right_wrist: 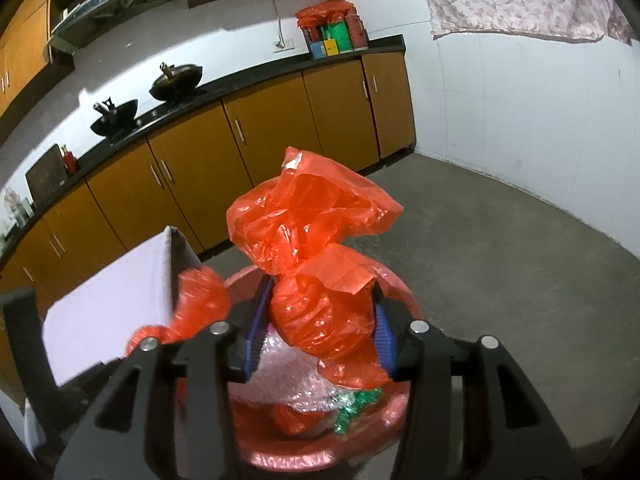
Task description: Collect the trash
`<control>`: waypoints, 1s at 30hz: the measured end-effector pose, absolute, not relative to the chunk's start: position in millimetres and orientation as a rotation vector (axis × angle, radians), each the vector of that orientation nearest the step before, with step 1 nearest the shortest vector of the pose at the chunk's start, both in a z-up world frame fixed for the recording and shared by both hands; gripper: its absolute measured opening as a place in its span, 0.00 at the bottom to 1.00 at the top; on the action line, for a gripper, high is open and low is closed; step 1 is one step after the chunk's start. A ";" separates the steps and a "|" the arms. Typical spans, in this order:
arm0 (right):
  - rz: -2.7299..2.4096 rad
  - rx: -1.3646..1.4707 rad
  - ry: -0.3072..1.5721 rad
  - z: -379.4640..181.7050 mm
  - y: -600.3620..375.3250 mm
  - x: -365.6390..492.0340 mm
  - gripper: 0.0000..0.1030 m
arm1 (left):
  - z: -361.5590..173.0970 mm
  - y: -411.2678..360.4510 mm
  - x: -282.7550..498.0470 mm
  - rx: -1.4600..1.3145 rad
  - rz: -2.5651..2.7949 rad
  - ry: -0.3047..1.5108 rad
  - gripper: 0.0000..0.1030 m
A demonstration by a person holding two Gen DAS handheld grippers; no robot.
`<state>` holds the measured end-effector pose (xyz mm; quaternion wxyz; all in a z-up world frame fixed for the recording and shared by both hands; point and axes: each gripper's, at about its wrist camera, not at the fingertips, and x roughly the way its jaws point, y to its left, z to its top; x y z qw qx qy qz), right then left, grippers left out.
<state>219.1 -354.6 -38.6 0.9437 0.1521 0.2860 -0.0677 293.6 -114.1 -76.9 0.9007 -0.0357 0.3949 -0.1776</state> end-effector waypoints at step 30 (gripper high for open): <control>-0.248 0.058 0.255 15.8 -280.7 59.0 0.96 | -5.2 30.7 131.9 -0.071 -0.055 0.473 0.98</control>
